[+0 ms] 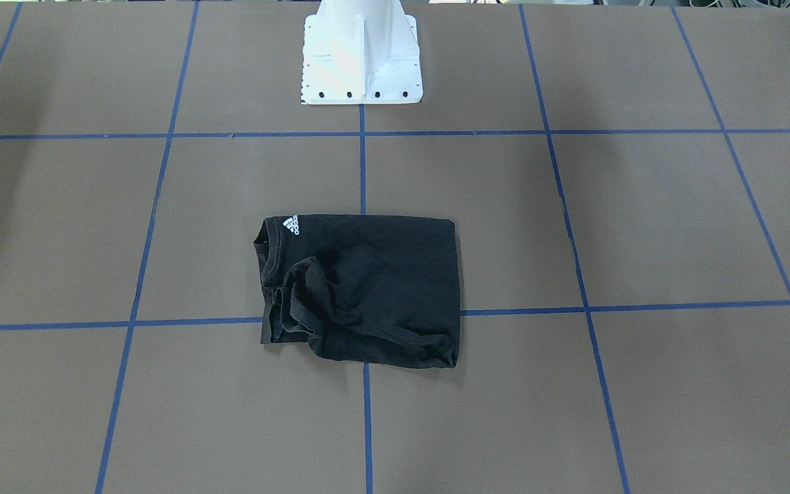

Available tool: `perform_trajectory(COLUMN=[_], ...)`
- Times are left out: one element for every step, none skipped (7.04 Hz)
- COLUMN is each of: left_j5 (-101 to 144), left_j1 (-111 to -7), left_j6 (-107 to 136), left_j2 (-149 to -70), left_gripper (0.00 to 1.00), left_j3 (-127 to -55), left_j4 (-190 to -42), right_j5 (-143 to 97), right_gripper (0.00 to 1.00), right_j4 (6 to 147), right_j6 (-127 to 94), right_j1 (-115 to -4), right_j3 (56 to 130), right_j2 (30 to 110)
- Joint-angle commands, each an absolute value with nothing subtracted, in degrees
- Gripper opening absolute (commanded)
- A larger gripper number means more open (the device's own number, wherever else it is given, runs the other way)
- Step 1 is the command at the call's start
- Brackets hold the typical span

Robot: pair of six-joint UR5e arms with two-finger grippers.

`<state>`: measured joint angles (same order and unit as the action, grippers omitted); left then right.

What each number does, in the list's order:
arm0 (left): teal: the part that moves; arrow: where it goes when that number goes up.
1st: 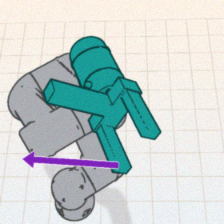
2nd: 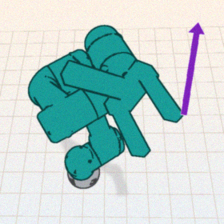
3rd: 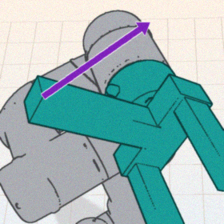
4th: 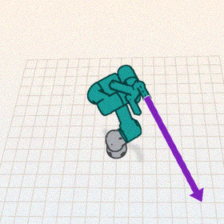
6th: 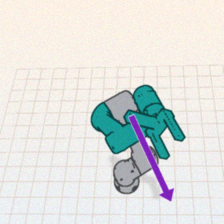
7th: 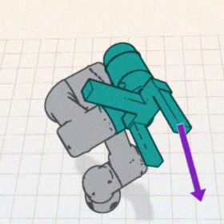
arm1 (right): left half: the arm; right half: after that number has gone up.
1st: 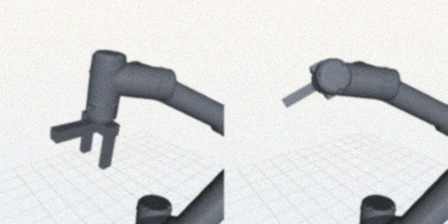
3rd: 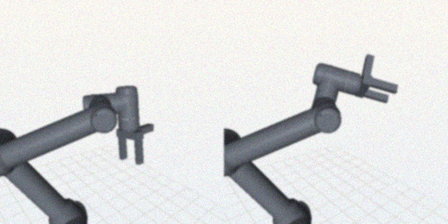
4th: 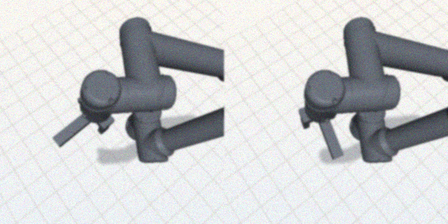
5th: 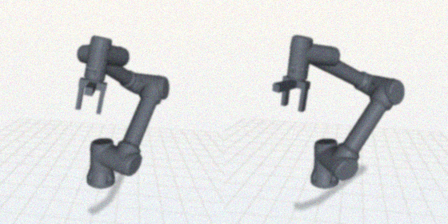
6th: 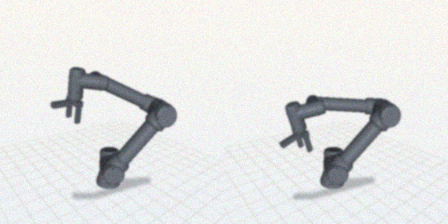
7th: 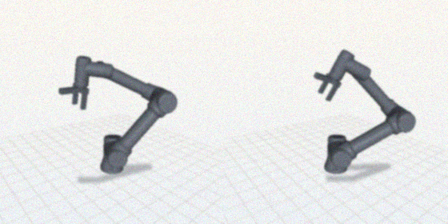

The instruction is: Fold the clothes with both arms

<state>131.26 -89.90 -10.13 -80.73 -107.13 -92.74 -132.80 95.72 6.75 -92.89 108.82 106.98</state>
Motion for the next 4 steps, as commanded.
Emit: perform_trajectory(left_j5=[134.6,134.7,134.6,134.6], left_j1=[-93.2,-93.3,-93.3,-93.3], left_j6=[-12.7,-12.4,-12.5,-12.9], left_j2=[-78.7,-78.8,-78.8,-78.8], left_gripper=[1.00,1.00,1.00,1.00], left_j3=[-106.1,-105.4,-106.5,-106.0], left_j4=[-92.3,-92.9,-92.9,-93.0], right_j5=[-133.0,-132.7,-132.4,-132.5], right_gripper=[1.00,1.00,1.00,1.00], right_j4=[95.8,95.7,95.6,95.7], right_j6=[6.5,6.9,7.0,6.9], right_j1=[-93.4,-93.4,-93.4,-93.3], right_j3=[108.5,109.2,109.2,109.2], right_j2=[106.8,106.8,106.6,106.1])
